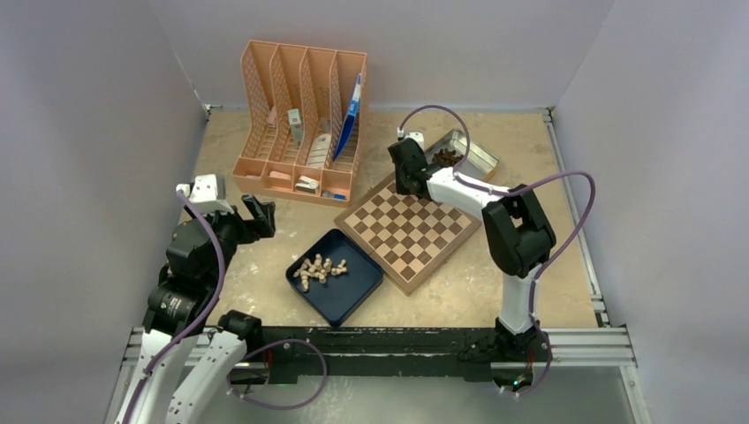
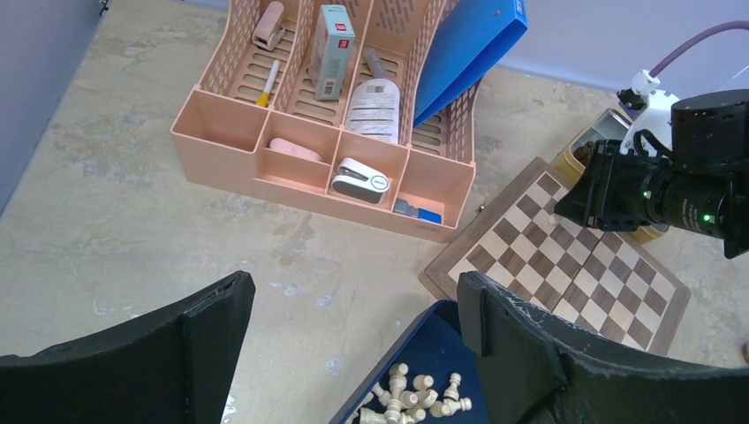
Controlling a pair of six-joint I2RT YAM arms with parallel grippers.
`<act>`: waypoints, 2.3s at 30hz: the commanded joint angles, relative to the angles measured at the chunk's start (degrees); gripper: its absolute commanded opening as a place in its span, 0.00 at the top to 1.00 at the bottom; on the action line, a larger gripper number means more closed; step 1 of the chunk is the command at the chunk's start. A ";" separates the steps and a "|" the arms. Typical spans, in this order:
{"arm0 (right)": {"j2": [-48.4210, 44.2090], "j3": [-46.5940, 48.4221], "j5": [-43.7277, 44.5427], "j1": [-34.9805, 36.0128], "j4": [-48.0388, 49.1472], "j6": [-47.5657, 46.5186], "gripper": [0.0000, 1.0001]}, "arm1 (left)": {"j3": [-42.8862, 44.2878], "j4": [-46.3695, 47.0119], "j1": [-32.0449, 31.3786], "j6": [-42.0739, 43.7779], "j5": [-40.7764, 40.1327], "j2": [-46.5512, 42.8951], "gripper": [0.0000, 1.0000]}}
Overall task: Set up the chess pieces on the board
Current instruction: Place the chess piece on the chessboard.
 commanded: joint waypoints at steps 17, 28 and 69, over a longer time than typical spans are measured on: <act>-0.22 2.30 -2.39 -1.11 -0.08 -0.18 0.73 | 0.07 1.69 -0.14 0.10 0.54 -0.02 0.15; 0.56 2.38 -1.16 -1.11 -1.22 -0.27 0.73 | 0.08 1.69 -0.15 0.01 0.46 0.08 0.15; 3.61 4.88 2.10 -1.77 -0.92 -0.74 0.83 | 0.11 1.68 -0.15 -0.08 0.28 0.23 0.15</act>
